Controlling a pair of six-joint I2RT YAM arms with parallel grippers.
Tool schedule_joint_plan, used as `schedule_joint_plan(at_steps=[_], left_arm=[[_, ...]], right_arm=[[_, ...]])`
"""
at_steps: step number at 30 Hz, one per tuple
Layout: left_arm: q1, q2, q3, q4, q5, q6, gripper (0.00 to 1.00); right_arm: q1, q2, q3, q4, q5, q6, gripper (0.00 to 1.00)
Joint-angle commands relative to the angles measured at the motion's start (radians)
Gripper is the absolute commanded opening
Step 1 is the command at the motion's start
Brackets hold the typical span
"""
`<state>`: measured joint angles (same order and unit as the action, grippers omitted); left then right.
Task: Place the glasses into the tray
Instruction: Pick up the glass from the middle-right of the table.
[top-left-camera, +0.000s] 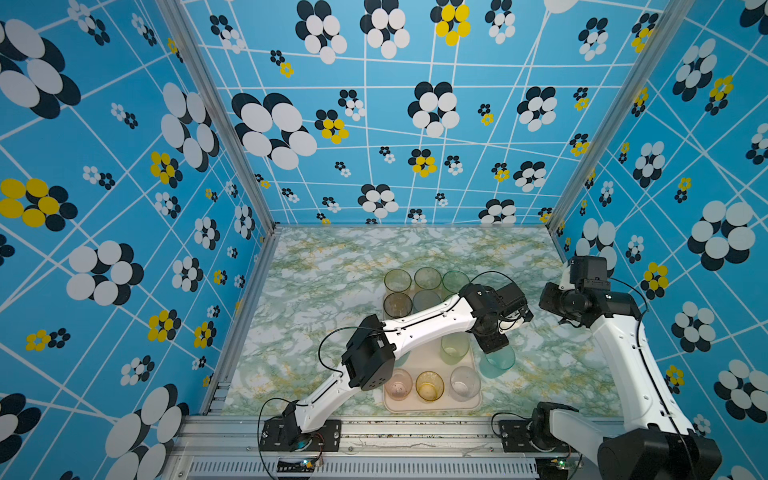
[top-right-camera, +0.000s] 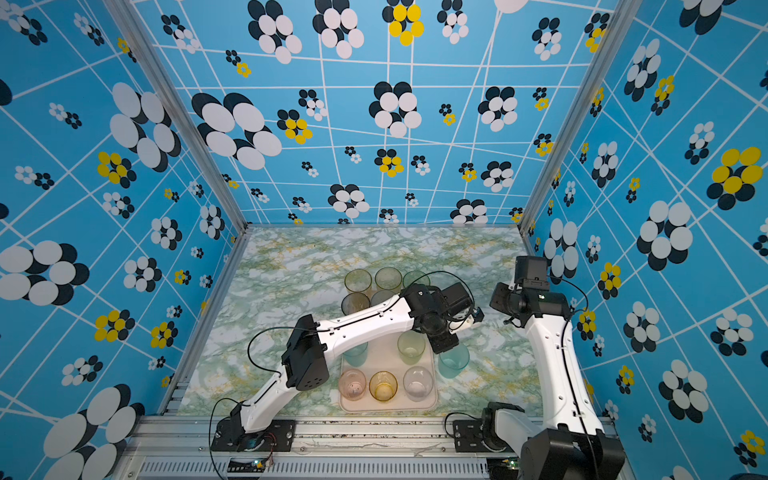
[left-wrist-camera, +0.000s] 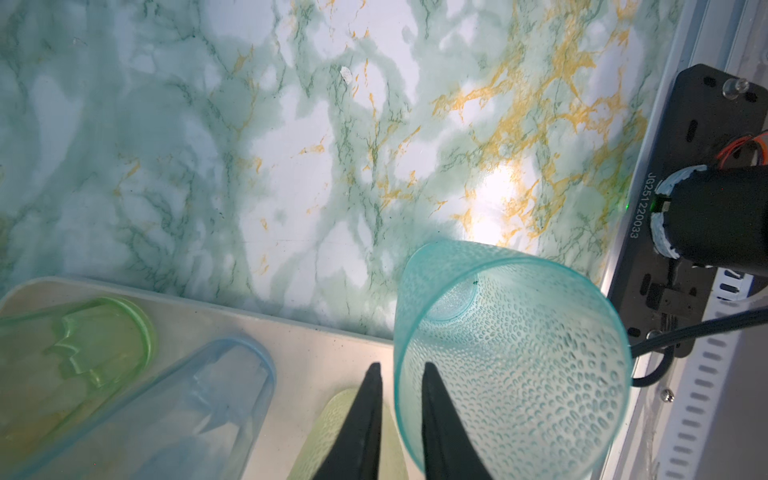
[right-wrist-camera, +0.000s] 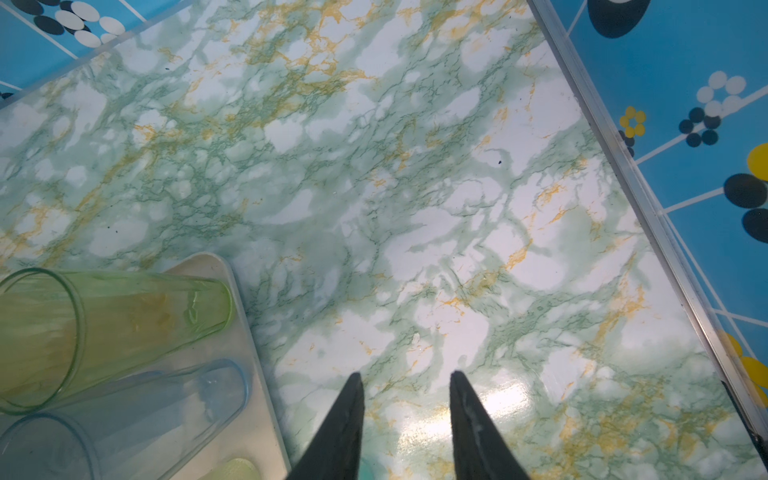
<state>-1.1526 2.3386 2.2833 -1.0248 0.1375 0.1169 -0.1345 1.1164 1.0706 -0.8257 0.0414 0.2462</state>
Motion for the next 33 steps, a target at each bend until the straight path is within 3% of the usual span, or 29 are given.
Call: schedule_joint_plan(at_steps=[1,15,25,33], left_arm=[[-0.002,0.032,0.040,-0.033,-0.016,0.023,0.18],[-0.010,0.076,0.106,-0.073,-0.037,0.039,0.15],[-0.012,0.073,0.107,-0.071,-0.046,0.046,0.01],[-0.011,0.044,0.100,-0.047,-0.041,0.065,0.00]], right_arm=[[-0.007,-0.018,-0.004,0.000,-0.017,-0.012,0.37],[-0.011,-0.023,-0.008,0.005,-0.025,-0.023,0.37],[-0.014,-0.032,-0.013,0.013,-0.033,-0.025,0.37],[-0.016,-0.039,-0.017,0.011,-0.028,-0.025,0.37]])
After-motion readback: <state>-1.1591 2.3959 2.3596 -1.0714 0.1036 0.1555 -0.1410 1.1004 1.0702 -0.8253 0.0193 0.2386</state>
